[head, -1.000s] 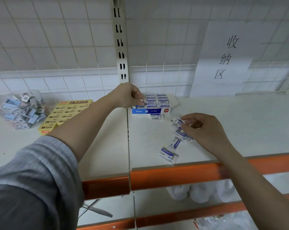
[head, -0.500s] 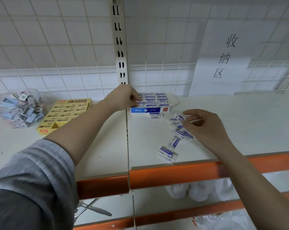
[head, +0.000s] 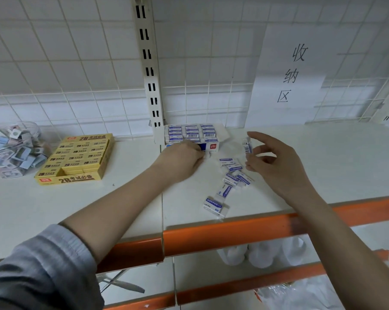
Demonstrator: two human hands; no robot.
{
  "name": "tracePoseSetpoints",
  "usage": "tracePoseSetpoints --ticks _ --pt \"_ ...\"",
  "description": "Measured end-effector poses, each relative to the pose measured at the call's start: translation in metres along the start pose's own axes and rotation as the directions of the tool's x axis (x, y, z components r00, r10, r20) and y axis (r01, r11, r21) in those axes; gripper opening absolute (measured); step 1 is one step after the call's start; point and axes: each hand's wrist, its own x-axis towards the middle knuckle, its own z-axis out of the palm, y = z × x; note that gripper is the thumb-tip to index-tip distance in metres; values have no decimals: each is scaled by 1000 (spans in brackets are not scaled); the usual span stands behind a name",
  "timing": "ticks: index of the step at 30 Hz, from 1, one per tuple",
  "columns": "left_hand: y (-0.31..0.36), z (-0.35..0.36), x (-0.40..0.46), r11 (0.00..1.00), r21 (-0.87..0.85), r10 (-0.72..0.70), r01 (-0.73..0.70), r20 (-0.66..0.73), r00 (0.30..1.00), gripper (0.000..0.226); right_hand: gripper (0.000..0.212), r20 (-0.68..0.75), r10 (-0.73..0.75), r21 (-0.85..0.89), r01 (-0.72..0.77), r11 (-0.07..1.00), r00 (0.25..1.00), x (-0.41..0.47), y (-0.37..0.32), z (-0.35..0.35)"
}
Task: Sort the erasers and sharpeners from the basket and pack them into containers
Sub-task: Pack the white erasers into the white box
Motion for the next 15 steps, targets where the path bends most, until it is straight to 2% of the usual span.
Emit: tracePoseSetpoints --ticks 7,11,15 --pt "6 -1 -9 973 -199 -124 120 -6 992 23 40 5 -46 34 46 998 999 5 -4 -3" --pt "12 -9 -19 902 -387 -212 194 -5 977 18 37 -16 -73 -2 73 997 997 10 -4 -3" --pt "16 -23 -32 858 -443 -277 258 22 961 19 37 -1 -98 -40 98 994 995 18 -4 0"
